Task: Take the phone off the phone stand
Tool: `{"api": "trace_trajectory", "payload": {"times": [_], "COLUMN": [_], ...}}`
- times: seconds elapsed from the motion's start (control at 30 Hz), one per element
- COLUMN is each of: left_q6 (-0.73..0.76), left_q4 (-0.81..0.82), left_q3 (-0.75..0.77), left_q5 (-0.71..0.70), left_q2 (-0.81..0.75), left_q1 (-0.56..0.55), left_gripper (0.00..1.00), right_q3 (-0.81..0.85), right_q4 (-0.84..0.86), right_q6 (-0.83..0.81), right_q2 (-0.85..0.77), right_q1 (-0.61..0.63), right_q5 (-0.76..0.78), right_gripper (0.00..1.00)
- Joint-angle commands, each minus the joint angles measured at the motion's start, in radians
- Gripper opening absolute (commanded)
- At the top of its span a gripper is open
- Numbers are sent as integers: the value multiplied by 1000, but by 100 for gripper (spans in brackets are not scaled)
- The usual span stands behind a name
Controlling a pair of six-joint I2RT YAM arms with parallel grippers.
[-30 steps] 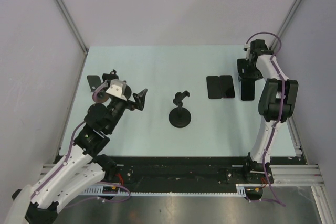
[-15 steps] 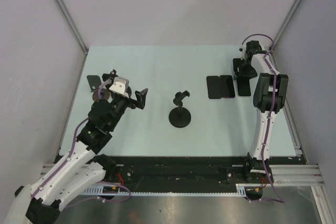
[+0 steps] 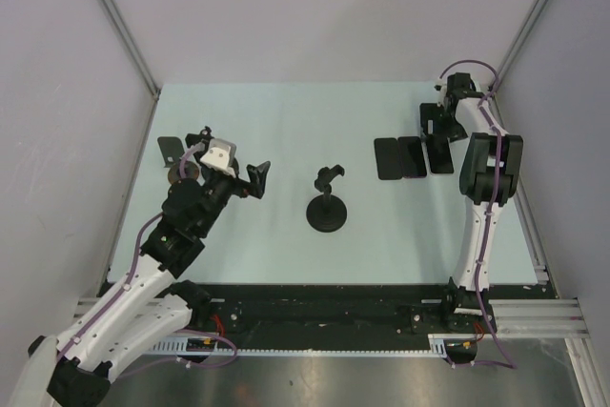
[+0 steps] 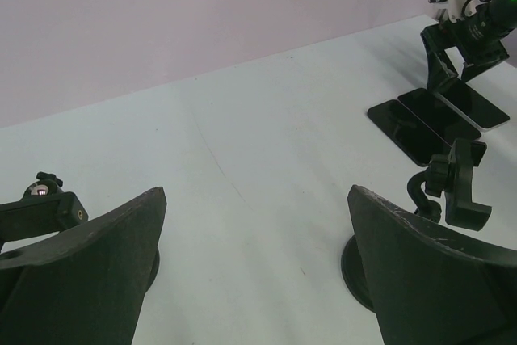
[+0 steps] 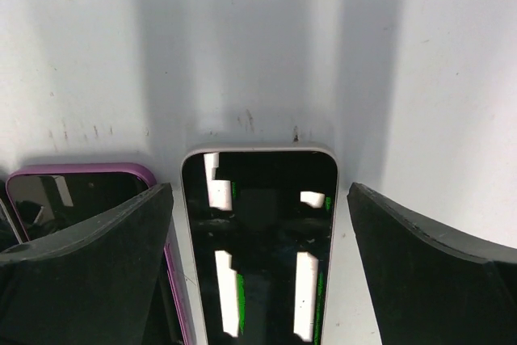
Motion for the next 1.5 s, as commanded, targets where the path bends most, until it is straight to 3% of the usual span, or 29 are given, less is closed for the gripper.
{"api": "trace_trajectory", "payload": {"times": [0.0,0.13,0.27,0.6,1.03,1.37,1.47], "left_q6": [-7,-9,-9,-9,-7,-35,-37], "left_q4": [15,15,15,15,15,15,15], "left_q3": [14,14,12,14,12,12,14], "left_q5": [25,28,35,58,78,83,88], "left_q2": [-5,-13,-22,-33,-34,-33,-30], "left_q1": [9,9,9,9,11,11,11], "left_gripper": [100,100,100,100,100,100,100], "right_q3": [-21,-80,-151,-326,-351,-348,-352], "right_q4": [45,80,120,183,198,189,192], "right_q6": [31,67,126,238,146,106,120], "right_q2": [-91,-170,-230,-257,-175,-263,-330], "right_q1": [4,-9,-62,-153,-151,-122,-105], "right_q5": [-15,8,-105,-273,-455,-453,-365], "right_gripper": [96,96,89,89,86,86,87]}}
